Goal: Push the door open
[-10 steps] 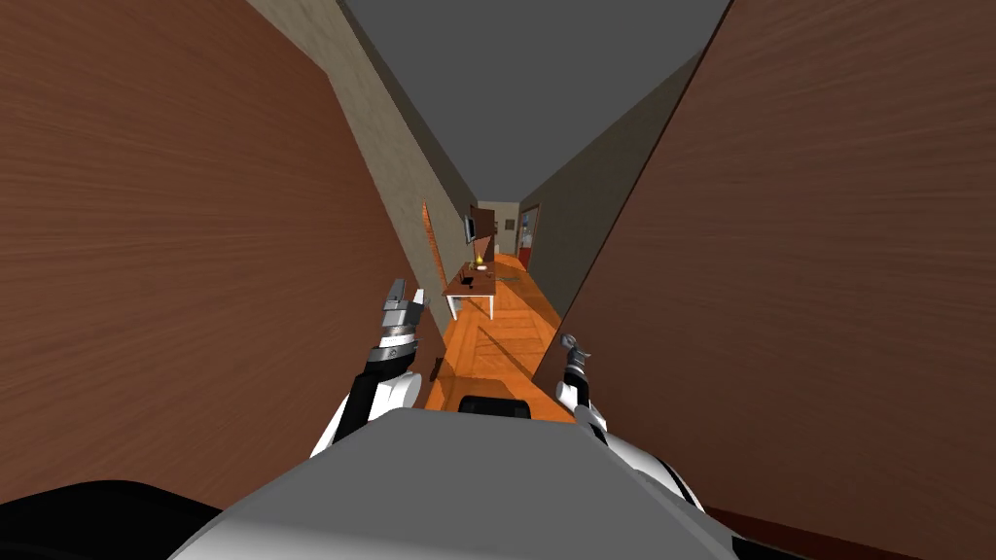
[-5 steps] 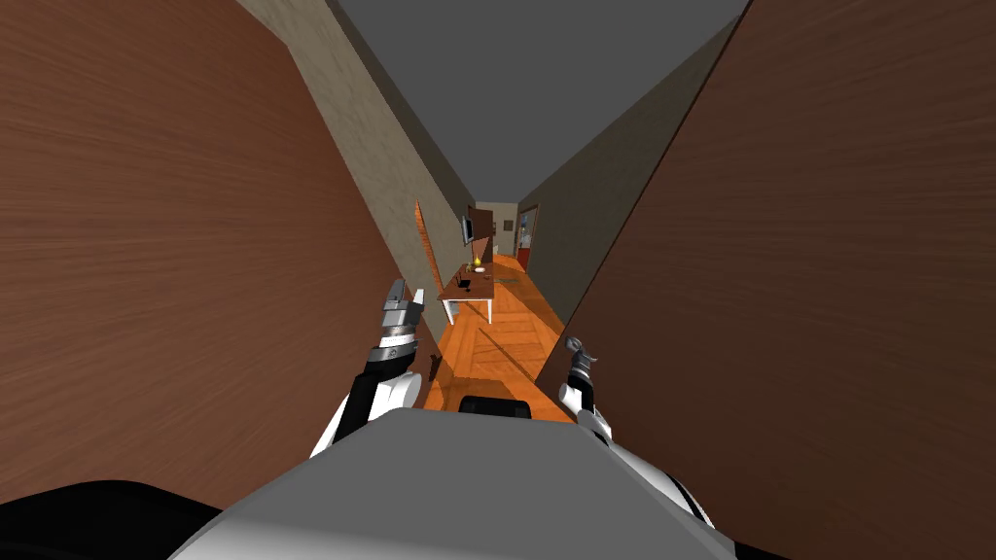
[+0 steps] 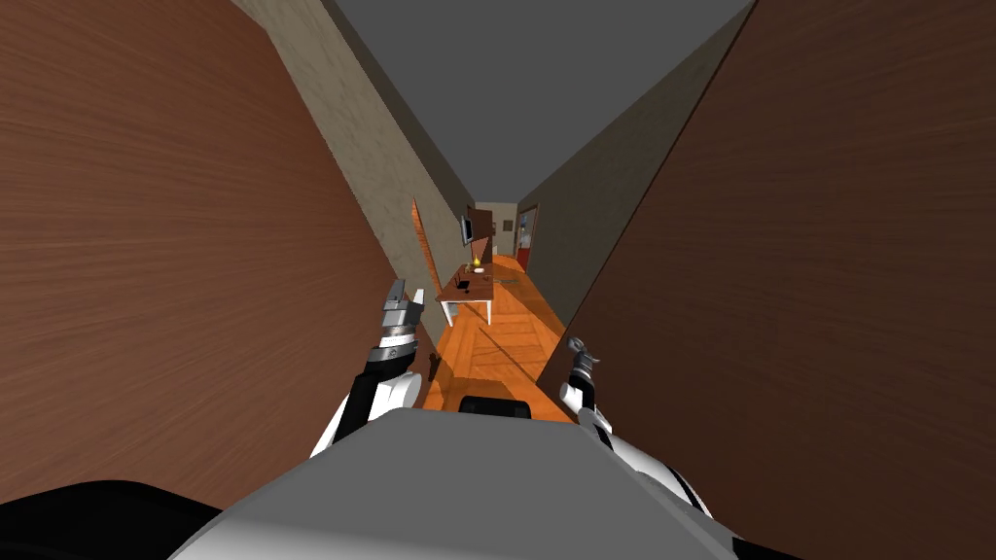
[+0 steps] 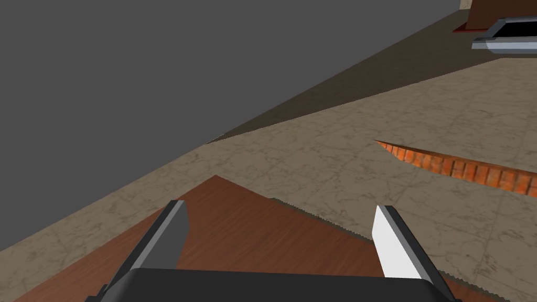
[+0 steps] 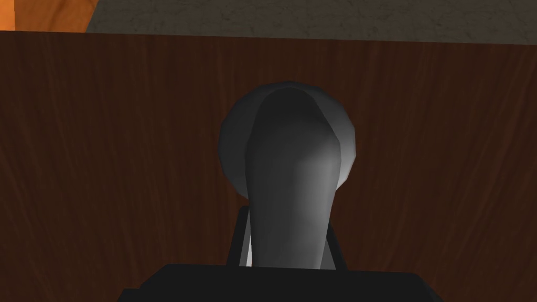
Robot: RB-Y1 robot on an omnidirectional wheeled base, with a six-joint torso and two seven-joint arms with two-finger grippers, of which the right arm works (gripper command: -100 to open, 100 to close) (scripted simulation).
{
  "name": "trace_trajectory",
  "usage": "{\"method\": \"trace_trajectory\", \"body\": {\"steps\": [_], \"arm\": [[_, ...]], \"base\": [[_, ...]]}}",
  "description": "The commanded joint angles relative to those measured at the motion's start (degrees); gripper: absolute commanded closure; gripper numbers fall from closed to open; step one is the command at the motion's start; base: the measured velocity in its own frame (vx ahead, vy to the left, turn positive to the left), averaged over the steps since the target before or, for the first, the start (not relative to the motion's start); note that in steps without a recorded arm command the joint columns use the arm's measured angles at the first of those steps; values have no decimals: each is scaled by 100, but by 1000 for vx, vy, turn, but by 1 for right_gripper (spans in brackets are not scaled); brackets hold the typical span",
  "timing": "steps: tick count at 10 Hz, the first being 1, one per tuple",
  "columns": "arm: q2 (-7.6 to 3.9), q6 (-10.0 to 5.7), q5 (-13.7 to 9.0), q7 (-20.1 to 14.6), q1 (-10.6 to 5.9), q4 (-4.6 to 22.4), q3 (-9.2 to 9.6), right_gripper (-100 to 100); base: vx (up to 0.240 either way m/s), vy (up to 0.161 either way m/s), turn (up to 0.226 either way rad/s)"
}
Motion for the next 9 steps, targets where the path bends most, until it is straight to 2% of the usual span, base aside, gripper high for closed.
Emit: {"method": "trace_trajectory", "body": {"steps": [1,3,4,7,8,9], "arm": [[-40,-2,-77,50,97,-111,-122,100],[-40,-2,-77,50,97,-111,-122,100],[-73,-18,-162,97,113,-93,-244,100],[-82,-22,-184,109,117,-88,-275,100],[-113,-36,-264,154,133,-72,-390,100],[-121,-40,-283,165,136,-68,-417,100]], "base": [[208,-2,-78],[91,-24,-20],[141,-30,-19],[118,-11,-32],[155,-13,-30],[196,-26,-66]]}}
